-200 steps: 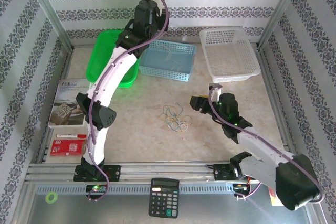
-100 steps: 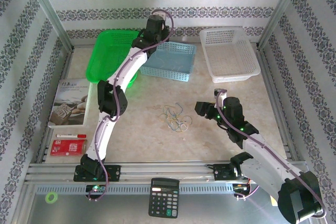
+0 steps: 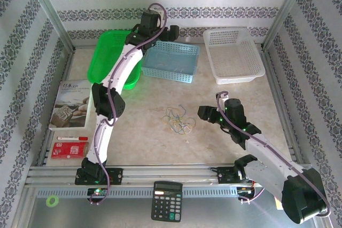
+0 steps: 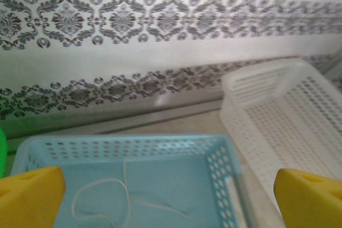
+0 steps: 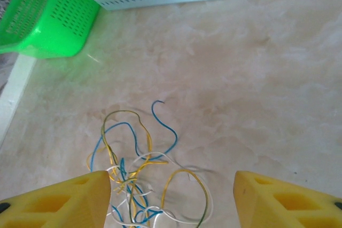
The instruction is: Untangle the cables
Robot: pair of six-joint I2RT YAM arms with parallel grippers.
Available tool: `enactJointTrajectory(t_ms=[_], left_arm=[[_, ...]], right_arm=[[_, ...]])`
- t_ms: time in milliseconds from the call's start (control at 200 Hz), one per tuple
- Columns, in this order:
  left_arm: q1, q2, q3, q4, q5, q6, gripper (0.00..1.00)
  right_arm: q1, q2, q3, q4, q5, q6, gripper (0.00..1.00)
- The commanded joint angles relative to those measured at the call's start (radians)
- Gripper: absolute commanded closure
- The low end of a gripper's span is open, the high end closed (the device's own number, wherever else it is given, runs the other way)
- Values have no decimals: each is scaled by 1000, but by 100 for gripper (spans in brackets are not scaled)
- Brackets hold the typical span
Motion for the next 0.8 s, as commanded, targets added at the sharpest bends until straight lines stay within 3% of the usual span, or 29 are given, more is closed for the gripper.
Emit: enactJointTrajectory(t_ms=[0, 240, 335, 570, 794], left_arm=[[-48, -179, -154, -72, 61, -17, 0], [-80, -621, -890, 215, 71, -144, 0], [-80, -760, -1107, 267, 65, -203, 0], [-80, -1006, -1512, 334, 41, -371, 0], [-47, -1138, -1657, 287, -50, -431, 0]], right_arm=[[-5, 51, 55, -17, -23, -9, 37], [28, 205, 125, -21, -48, -10, 45], [55, 283, 169, -27, -45, -32, 49], [149, 444, 321, -113, 21, -145, 60], [297, 512, 455, -195, 60, -194, 69]])
